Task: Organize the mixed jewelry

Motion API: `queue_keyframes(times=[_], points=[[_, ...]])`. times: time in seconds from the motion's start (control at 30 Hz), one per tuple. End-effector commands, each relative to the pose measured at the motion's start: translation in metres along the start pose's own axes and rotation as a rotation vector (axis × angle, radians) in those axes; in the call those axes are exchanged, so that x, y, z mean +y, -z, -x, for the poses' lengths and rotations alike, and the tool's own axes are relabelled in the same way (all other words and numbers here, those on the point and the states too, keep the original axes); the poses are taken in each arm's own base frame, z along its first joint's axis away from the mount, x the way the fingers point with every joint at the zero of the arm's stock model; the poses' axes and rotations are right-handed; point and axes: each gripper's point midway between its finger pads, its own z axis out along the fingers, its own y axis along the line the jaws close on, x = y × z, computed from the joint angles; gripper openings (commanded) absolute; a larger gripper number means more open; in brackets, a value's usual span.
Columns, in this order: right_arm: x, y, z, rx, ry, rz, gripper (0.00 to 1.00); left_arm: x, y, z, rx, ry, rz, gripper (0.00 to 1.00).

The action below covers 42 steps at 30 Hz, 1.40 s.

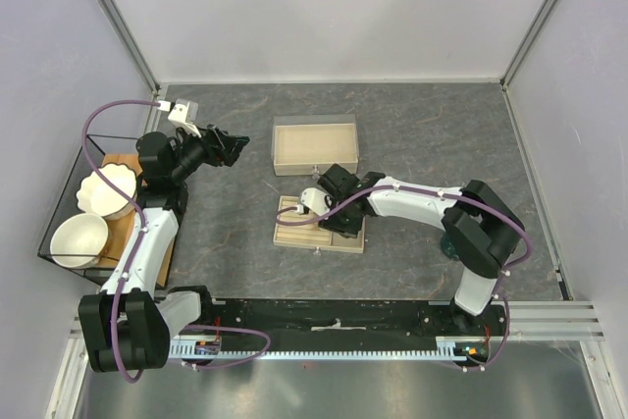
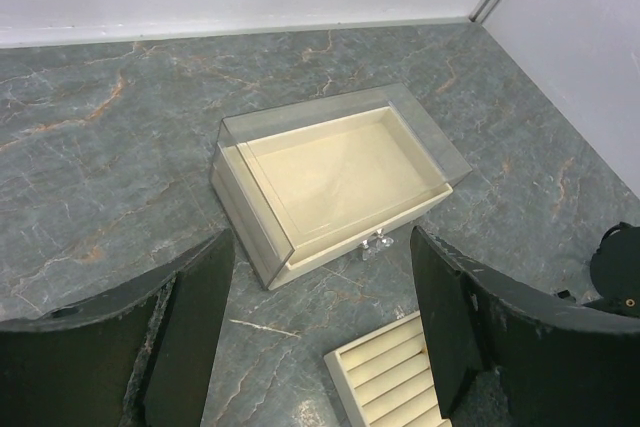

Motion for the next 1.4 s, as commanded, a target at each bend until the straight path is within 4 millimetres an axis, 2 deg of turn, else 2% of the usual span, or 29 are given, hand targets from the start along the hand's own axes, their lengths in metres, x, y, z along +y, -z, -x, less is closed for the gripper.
queue_keyframes(times=[0.0,0.13,0.3,0.47,0.67,1.1,1.37], points=[[-0.011,0.033,0.026,-0.073,0.021,-0.063,0.43,-0.002,0.000,0.016,-0.038,-0.018,0.000,0.78],[-0.017,0.062,0.042,-0.119,0.030,-0.097,0.48,0.000,-0.001,0.017,-0.036,-0.022,0.002,0.79],[-0.001,0.081,0.048,-0.155,0.052,-0.033,0.54,0.001,-0.002,0.015,-0.031,-0.022,0.005,0.79],[0.022,0.075,0.041,-0.148,0.073,0.034,0.57,0.003,-0.003,0.015,-0.029,-0.021,0.014,0.79],[0.048,0.059,0.036,-0.125,0.112,0.083,0.57,0.004,-0.003,0.015,-0.028,-0.025,0.019,0.79],[0.056,0.021,0.030,-0.066,0.132,0.115,0.58,0.007,-0.005,0.011,-0.019,-0.024,0.023,0.79],[0.049,0.003,0.026,-0.042,0.141,0.082,0.56,0.008,-0.004,0.013,-0.026,-0.028,0.029,0.79]])
